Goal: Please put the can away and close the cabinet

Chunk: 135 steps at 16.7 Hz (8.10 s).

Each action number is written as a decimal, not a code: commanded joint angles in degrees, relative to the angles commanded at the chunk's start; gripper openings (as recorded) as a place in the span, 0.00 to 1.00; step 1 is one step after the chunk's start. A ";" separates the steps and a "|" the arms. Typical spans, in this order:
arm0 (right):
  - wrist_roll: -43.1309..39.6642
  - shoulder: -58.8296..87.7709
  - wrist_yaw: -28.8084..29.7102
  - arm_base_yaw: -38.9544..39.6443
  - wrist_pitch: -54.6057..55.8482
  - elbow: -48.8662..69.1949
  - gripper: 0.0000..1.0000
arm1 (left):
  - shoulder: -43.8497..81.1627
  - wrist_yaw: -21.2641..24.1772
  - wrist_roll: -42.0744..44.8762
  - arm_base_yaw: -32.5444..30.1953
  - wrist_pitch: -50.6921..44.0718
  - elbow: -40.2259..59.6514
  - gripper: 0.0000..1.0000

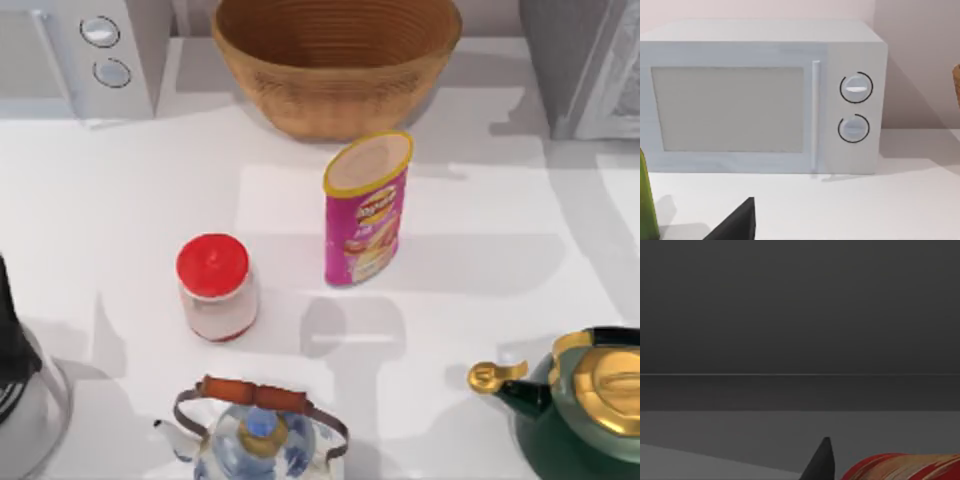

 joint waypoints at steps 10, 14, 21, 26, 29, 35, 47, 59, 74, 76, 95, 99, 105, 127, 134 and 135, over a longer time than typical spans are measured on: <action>0.19 4.84 -0.03 -0.57 -1.94 4.73 0.00 | 0.00 0.00 0.00 0.00 0.00 0.00 1.00; 0.01 16.51 -0.83 -1.71 -6.01 18.23 0.00 | 0.00 0.00 0.00 0.00 0.00 0.00 1.00; 0.05 38.10 -3.14 -4.00 -13.10 51.06 0.00 | 0.00 0.00 0.00 0.00 0.00 0.00 1.00; 0.03 44.74 -4.07 -4.83 -15.18 59.23 0.00 | 0.00 0.00 0.00 0.00 0.00 0.00 1.00; 0.03 44.74 -4.07 -4.83 -15.18 59.23 0.00 | 0.00 0.00 0.00 0.00 0.00 0.00 1.00; 0.03 44.74 -4.07 -4.83 -15.18 59.23 0.38 | 0.00 0.00 0.00 0.00 0.00 0.00 1.00; 0.03 44.74 -4.07 -4.83 -15.18 59.23 1.00 | 0.00 0.00 0.00 0.00 0.00 0.00 1.00; -0.54 35.74 -3.77 -6.08 -12.68 47.01 1.00 | 0.00 0.00 0.00 0.00 0.00 0.00 1.00; -0.96 -38.28 -7.97 -9.70 10.28 -59.16 1.00 | 0.00 0.00 0.00 0.00 0.00 0.00 1.00; -0.87 -49.29 -8.93 -9.86 13.82 -71.82 1.00 | 0.00 0.00 0.00 0.00 0.00 0.00 1.00; -0.41 -68.59 -16.49 -15.78 28.87 -95.58 1.00 | 0.00 0.00 0.00 0.00 0.00 0.00 1.00; 0.62 -53.72 -28.37 -27.21 40.86 -91.10 1.00 | 0.00 0.00 0.00 0.00 0.00 0.00 1.00; 1.41 -22.91 -49.69 -47.68 64.54 -84.18 1.00 | 0.00 0.00 0.00 0.00 0.00 0.00 1.00; 1.15 14.12 -69.86 -70.24 83.82 -69.40 1.00 | 0.00 0.00 0.00 0.00 0.00 0.00 1.00; 1.15 11.62 -71.54 -71.67 49.05 -39.20 1.00 | 0.00 0.00 0.00 0.00 0.00 0.00 1.00; 1.13 10.80 -71.59 -71.70 42.83 -34.25 1.00 | 0.00 0.00 0.00 0.00 0.00 0.00 1.00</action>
